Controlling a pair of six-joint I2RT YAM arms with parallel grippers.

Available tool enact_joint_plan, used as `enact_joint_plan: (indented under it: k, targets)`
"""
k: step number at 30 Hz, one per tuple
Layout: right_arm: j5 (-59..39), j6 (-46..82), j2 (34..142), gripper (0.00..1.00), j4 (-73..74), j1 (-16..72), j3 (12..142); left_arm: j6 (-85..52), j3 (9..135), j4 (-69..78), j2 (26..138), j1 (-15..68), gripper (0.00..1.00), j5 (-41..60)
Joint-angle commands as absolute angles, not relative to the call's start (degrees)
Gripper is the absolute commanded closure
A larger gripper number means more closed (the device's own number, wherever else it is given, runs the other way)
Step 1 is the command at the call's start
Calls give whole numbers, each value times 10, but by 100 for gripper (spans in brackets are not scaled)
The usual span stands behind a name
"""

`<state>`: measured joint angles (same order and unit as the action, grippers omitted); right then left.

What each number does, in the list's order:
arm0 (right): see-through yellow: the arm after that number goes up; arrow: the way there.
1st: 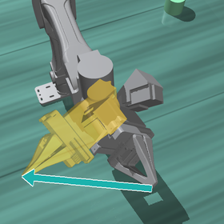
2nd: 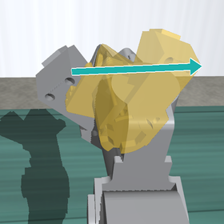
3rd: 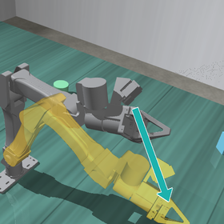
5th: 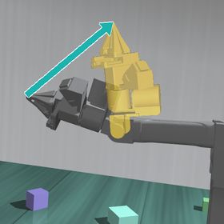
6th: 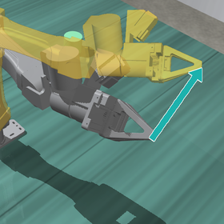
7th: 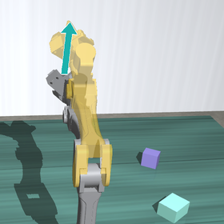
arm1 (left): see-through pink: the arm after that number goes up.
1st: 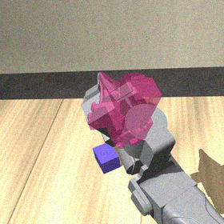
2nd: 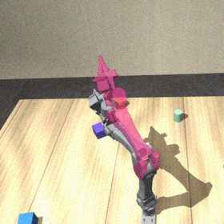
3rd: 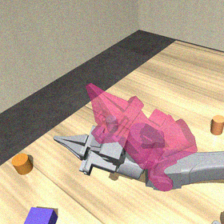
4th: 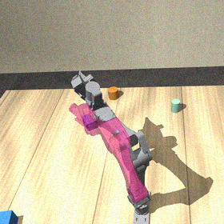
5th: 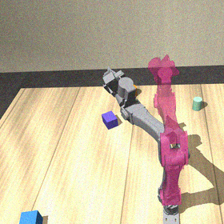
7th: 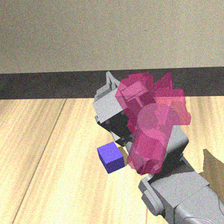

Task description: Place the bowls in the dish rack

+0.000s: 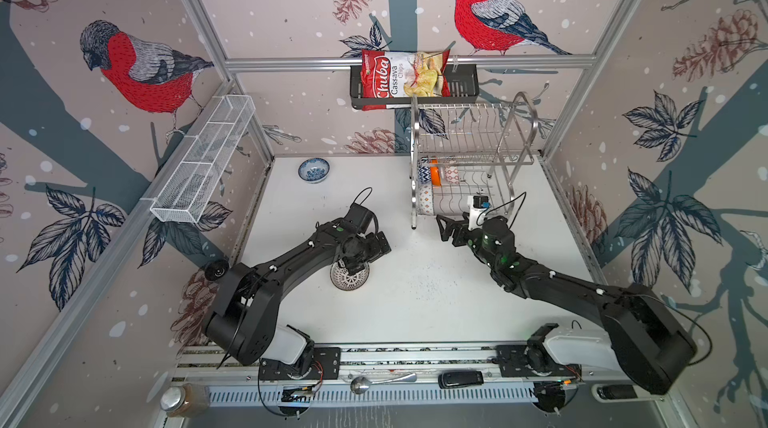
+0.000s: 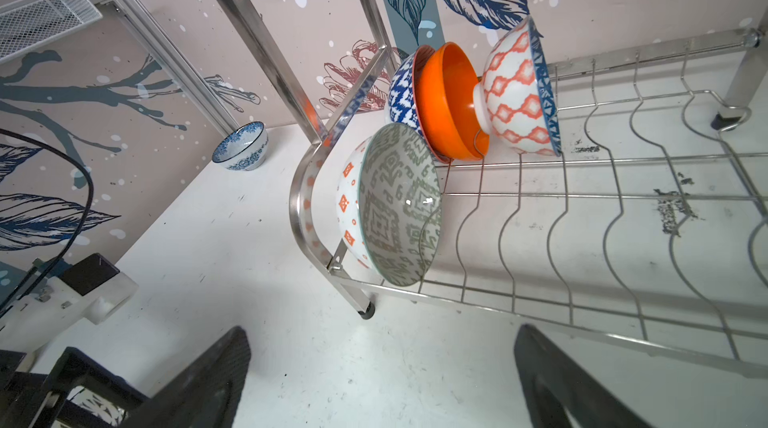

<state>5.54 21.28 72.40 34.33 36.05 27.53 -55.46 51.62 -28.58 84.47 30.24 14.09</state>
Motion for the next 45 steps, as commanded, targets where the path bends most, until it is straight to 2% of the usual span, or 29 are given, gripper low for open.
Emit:
enact_joint_plan:
  k: [1,12,17,29,37,45]
  targets:
    - [76,221,721,0,361,359,274,-557,538,-266,867,315,2,152]
    - [108,250,689,0,355,336,255,-566,617,-249,942,372,2,154]
    - [105,258,681,0,361,322,245,-519,661,-251,965,383,2,157]
    - [112,259,695,0,325,330,275,-373,685,-247,913,381,2,139]
    - [156,271,748,0,254,362,332,-346,650,-226,826,308,2,121]
    - [219,273,821,0,143,442,439,-329,579,-148,732,205,2,105]
